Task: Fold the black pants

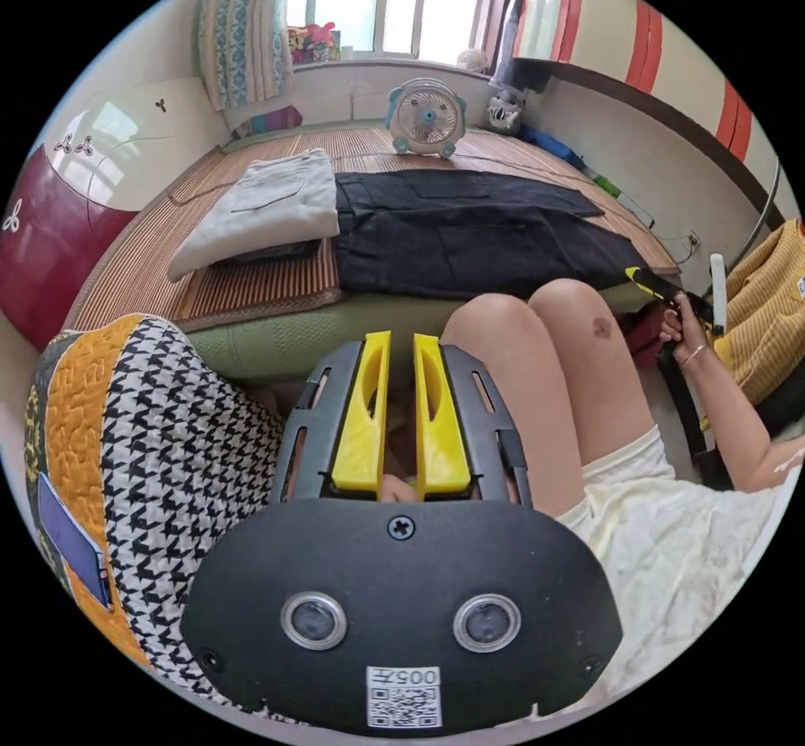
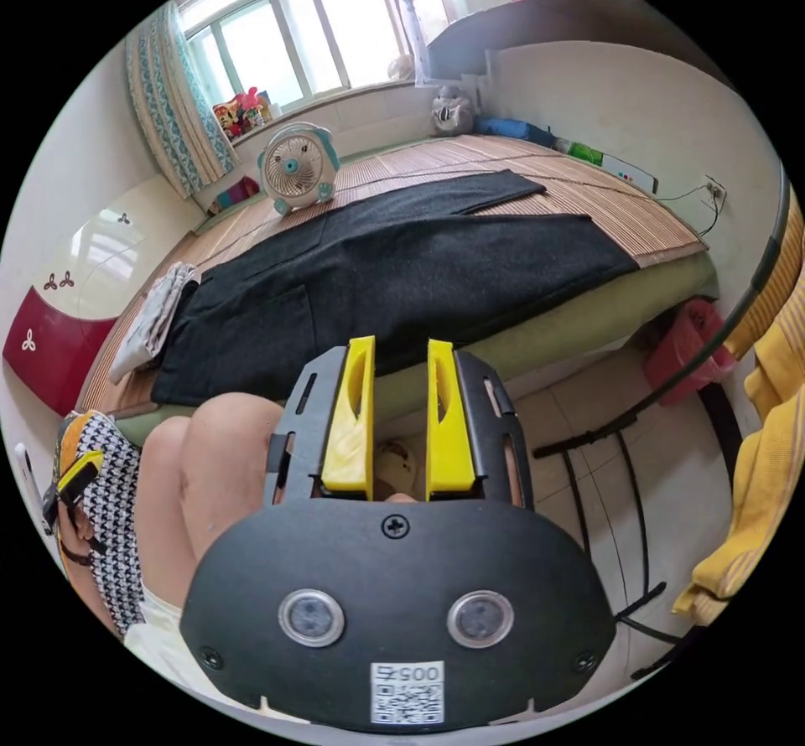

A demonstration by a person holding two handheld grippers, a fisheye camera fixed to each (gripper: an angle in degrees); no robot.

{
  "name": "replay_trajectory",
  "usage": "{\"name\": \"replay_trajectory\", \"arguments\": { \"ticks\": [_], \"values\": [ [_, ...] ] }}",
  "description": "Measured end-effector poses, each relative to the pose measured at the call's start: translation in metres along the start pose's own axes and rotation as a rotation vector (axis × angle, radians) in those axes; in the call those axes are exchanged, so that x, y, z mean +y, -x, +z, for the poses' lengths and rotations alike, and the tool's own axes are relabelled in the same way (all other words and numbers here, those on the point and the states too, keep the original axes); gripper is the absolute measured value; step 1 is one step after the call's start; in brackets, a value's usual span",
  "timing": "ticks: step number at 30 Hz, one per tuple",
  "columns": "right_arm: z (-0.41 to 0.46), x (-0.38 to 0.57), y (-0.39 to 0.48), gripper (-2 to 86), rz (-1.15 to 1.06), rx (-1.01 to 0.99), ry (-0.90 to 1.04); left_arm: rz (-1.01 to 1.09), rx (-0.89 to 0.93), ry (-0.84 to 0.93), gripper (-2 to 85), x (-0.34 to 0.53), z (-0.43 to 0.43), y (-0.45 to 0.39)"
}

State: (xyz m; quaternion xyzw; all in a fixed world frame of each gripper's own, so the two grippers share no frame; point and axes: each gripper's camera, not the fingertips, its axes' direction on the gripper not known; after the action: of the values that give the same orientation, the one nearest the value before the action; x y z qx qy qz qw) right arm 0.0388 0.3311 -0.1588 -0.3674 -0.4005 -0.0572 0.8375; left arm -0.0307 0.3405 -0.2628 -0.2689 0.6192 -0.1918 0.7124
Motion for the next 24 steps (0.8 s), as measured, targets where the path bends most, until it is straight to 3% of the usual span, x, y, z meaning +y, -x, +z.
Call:
{"name": "replay_trajectory", "arguments": {
  "ticks": [8,12,24],
  "values": [
    [-0.006,0.018,0.007,7.7,-0.106,0.016,0.059,0.154,-0.069,0.003,7.0,0.009,-0.008,-0.012],
    [-0.006,0.016,0.013,8.1,-0.054,-0.050,0.049,0.173,0.007,-0.026,8.4,-0.020,0.042,-0.030],
    [-0.010,0.033,0.003,7.4,0.043,-0.091,0.030,0.416,-0.216,-0.004,8.7,-0.092,0.169,-0.070]
  ]
}}
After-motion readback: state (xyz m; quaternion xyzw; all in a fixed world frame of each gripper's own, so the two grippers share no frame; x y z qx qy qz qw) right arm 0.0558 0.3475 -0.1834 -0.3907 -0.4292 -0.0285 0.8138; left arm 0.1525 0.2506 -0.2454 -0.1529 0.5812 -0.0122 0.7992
